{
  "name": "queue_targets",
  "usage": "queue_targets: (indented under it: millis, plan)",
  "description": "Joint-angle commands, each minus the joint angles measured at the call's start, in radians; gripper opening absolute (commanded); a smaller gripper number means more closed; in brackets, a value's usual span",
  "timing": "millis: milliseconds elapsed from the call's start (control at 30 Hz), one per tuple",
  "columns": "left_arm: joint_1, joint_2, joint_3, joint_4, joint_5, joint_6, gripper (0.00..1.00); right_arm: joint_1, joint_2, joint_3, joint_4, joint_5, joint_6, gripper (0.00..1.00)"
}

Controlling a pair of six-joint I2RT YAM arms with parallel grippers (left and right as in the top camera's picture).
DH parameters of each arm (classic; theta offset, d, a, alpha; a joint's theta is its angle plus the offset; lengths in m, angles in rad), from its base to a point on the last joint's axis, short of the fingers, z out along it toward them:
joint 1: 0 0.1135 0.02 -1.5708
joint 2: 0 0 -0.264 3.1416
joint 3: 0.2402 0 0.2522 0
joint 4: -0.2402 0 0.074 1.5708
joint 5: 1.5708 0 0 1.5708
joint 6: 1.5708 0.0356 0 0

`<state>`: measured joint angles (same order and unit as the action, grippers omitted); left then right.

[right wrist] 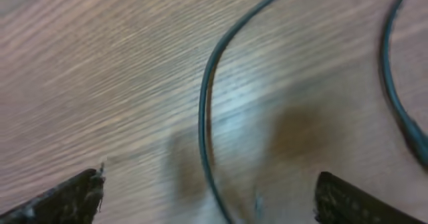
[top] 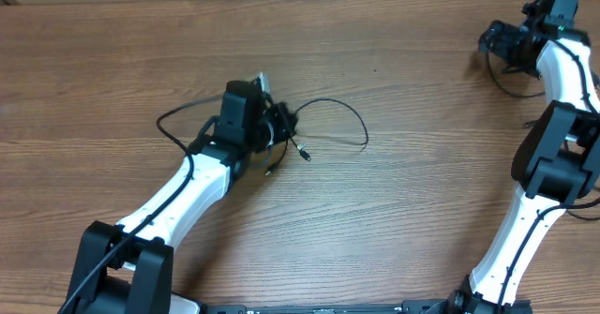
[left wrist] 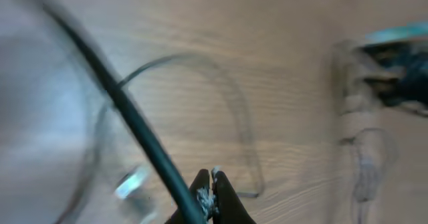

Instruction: Untangle cables

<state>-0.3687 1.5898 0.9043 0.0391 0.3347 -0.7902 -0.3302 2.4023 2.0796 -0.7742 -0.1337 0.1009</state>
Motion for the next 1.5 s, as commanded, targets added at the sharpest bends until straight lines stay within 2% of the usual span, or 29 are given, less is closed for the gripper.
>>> queue_targets:
  millis: [0,67,100,133,167,233,267,300,333,433,600,700,800,1000,1133,1200,1333,1467]
  plan:
    - [-0.041,0.005,0.016,0.151,0.086,-0.011,0.04,0.005,-0.098,0.108,-0.072,-0.01,0.007,1.0]
    - [-0.064,0.005,0.016,0.221,0.076,-0.011,0.04,0.005,-0.132,0.142,-0.15,-0.011,0.008,1.0]
    - [-0.07,0.005,0.016,0.224,0.059,-0.011,0.1,0.006,-0.149,0.148,-0.18,-0.025,0.008,1.0]
    - [-0.071,0.005,0.016,0.205,0.029,-0.011,0.23,0.008,-0.164,0.148,-0.204,-0.055,0.008,1.0]
    - [-0.071,0.005,0.016,0.16,-0.016,-0.012,0.43,0.013,-0.179,0.148,-0.241,-0.111,0.008,1.0]
    - [-0.063,0.005,0.016,0.069,-0.1,-0.042,0.69,0.025,-0.189,0.148,-0.299,-0.211,0.007,1.0]
    - [-0.055,0.005,0.016,0.014,-0.145,-0.079,0.88,0.036,-0.19,0.148,-0.335,-0.272,0.008,1.0]
    - [-0.043,0.005,0.016,-0.03,-0.171,-0.112,0.96,0.045,-0.19,0.148,-0.36,-0.312,0.007,1.0]
    - [-0.026,0.005,0.016,-0.075,-0.182,-0.144,1.0,0.06,-0.188,0.146,-0.396,-0.352,0.008,1.0]
    - [0.037,0.003,0.016,-0.159,-0.137,-0.192,0.99,0.118,-0.183,0.145,-0.475,-0.396,0.008,1.0]
    - [0.182,-0.004,0.017,-0.17,0.133,-0.15,1.0,0.273,-0.18,0.143,-0.591,-0.391,0.008,1.0]
    - [0.272,-0.004,0.017,-0.185,0.211,-0.122,1.0,0.373,-0.18,0.116,-0.583,-0.343,0.026,1.0]
    - [0.363,-0.004,0.017,-0.266,0.203,-0.122,1.0,0.466,-0.178,0.065,-0.542,-0.227,0.107,1.0]
    - [0.478,-0.004,0.017,-0.43,0.193,-0.122,1.0,0.643,-0.176,-0.076,-0.37,-0.13,0.111,1.0]
    - [0.483,-0.004,0.017,-0.483,0.151,-0.122,1.0,0.75,-0.173,-0.155,-0.274,-0.108,0.257,1.0]
    - [0.48,-0.004,0.017,-0.491,0.136,-0.122,0.99,0.805,-0.169,-0.199,-0.222,-0.013,0.35,0.99]
    - [0.479,-0.004,0.017,-0.505,0.134,-0.122,1.0,0.898,-0.167,-0.269,-0.144,0.127,0.502,0.86]
    - [0.479,-0.004,0.017,-0.517,0.133,-0.122,0.99,0.966,-0.166,-0.298,-0.12,0.277,0.622,0.81]
